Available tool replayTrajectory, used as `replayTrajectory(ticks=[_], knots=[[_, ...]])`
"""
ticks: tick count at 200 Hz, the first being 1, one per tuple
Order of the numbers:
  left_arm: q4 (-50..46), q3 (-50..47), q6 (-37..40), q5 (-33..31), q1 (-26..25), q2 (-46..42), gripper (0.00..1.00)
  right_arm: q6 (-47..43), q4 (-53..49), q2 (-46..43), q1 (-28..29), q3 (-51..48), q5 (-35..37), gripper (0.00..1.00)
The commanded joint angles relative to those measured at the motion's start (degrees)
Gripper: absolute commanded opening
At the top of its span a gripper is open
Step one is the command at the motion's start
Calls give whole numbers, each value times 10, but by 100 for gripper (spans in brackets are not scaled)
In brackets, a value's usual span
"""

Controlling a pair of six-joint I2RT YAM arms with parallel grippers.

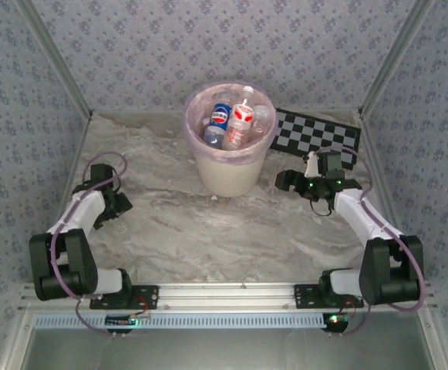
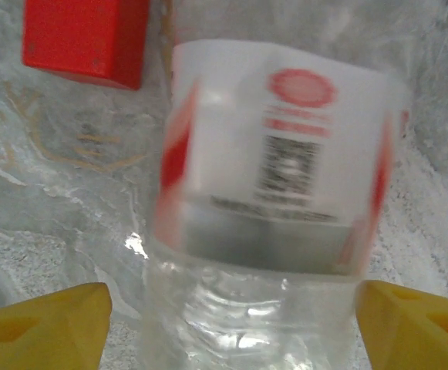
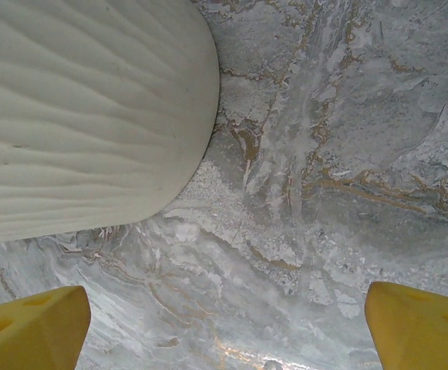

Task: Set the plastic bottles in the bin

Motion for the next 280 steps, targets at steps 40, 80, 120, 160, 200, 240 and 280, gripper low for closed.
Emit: replayTrajectory(ticks=[40, 80, 120, 160, 200, 240, 280], knots=[[-15, 16, 1, -13, -29, -14, 58, -26, -55, -20, -4, 59, 2, 94], [-28, 67, 11, 100, -69, -71, 56, -40, -101, -73, -19, 109, 22, 93], [102, 84, 6, 349, -123, -118, 51, -75, -142, -95, -24, 210, -96, 93], [84, 131, 95, 394, -239, -160, 49, -9, -173, -70, 49, 335, -166, 94], [93, 119, 136, 373, -315, -192, 50, 23, -143, -32, 208, 398, -75, 96], [69, 119, 148, 282, -322, -248, 51, 24, -152, 24, 307, 437, 40, 96], [54, 114, 154, 196, -322, -323, 48, 28, -105, 69, 346, 460, 47, 96]])
